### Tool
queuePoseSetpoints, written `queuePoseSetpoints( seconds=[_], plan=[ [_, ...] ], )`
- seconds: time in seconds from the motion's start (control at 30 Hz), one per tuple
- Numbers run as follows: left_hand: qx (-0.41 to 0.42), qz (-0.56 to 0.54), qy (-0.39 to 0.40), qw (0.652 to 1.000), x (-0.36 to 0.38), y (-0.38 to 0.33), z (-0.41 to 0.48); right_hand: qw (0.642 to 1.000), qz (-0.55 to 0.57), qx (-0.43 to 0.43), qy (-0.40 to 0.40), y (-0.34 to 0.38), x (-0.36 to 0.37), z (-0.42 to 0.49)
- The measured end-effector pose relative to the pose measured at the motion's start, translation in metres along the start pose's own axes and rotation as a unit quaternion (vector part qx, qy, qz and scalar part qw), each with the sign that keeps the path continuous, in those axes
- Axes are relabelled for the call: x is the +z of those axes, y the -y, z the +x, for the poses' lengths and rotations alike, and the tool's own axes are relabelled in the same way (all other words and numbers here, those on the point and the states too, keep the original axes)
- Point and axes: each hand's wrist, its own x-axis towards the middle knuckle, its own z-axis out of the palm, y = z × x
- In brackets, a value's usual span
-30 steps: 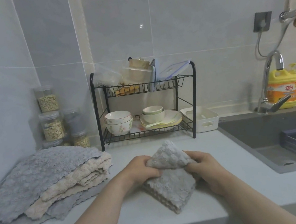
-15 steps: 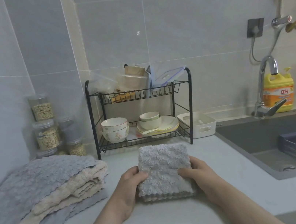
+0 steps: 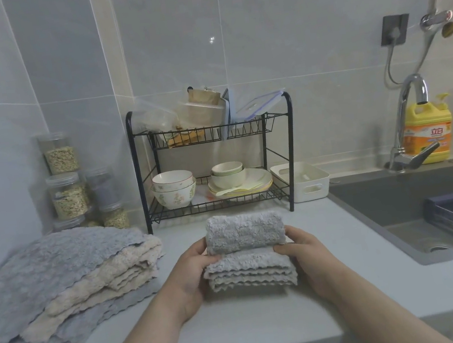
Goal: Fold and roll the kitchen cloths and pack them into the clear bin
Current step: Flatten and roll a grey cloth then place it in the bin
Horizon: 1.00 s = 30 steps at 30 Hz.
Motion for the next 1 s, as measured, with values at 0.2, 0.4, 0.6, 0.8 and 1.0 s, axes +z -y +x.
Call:
queuePoseSetpoints(
  seconds=[0.2, 0.4, 0.6, 0.8, 1.0],
  plan=[
    [-0.013, 0.011, -0.011, 1.000, 0.000, 0.000, 0.003, 1.000, 0.001, -0.002, 0.019, 0.001, -0.002, -0.001],
    [-0.021, 0.013, -0.024, 0.999, 0.001, 0.003, 0.000, 1.000, 0.017, 0.025, -0.007, -0.001, -0.001, 0.001],
    [0.037, 0.150, -0.037, 0.987, 0.002, 0.009, -0.002, 0.990, -0.131, -0.045, -0.028, -0.004, 0.005, -0.004],
    [0.040, 0.071, -0.081, 0.993, -0.001, 0.011, 0.000, 0.997, -0.041, -0.034, -0.053, -0.006, -0.003, -0.002],
    [0.061, 0.071, -0.112, 0.989, -0.002, 0.017, 0.008, 0.995, -0.056, -0.038, -0.069, -0.008, -0.004, 0.001]
  ],
)
